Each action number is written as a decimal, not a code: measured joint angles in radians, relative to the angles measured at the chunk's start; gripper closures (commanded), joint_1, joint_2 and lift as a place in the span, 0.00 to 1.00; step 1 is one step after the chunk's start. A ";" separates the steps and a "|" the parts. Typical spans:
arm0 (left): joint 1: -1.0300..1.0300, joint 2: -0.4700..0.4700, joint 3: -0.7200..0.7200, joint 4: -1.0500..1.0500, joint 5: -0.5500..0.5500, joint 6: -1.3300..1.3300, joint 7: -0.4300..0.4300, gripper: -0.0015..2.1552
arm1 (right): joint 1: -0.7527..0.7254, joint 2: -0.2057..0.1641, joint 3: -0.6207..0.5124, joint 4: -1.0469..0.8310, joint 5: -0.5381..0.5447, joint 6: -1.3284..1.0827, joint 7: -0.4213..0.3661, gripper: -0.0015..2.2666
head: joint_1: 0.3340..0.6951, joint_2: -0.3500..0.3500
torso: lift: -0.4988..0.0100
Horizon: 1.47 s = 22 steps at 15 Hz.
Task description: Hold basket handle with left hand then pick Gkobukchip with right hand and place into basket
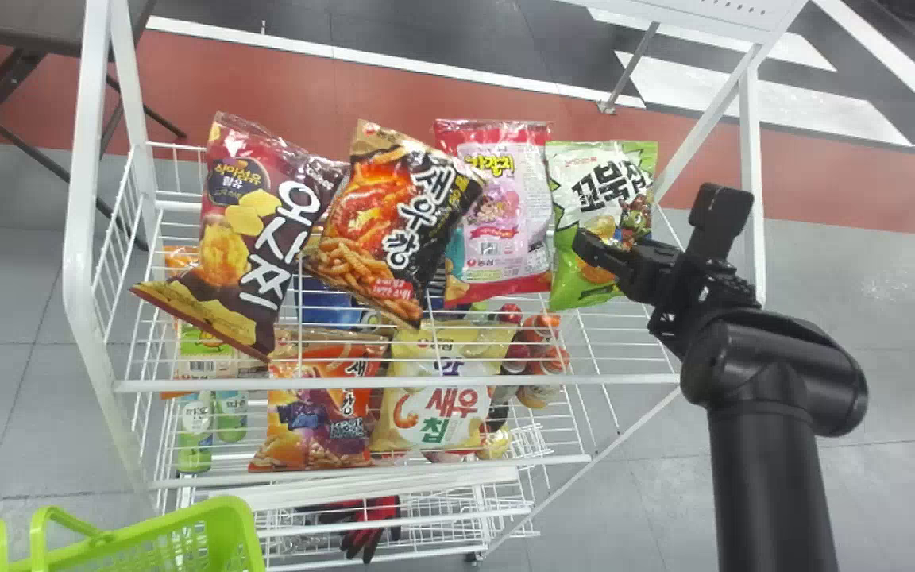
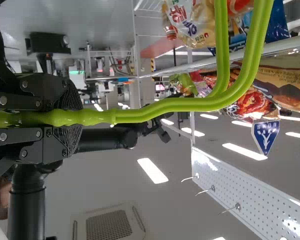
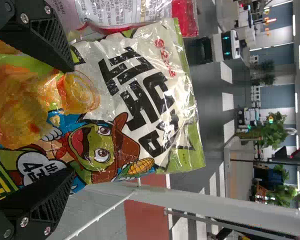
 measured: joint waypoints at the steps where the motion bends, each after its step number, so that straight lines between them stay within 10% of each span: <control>1: -0.001 0.003 -0.001 0.000 0.000 0.002 0.000 1.00 | -0.009 -0.002 0.007 0.012 0.013 0.000 -0.001 0.38 | 1.00 0.00 | 0.98; 3: -0.002 0.005 -0.001 0.000 0.000 0.003 0.000 1.00 | -0.016 -0.002 0.015 0.019 0.025 0.014 -0.009 0.97 | 1.00 0.00 | 0.98; 22: -0.010 0.008 0.000 0.022 0.006 0.003 -0.006 1.00 | 0.152 0.035 -0.004 -0.383 0.025 0.192 -0.129 0.99 | 1.00 0.00 | 0.98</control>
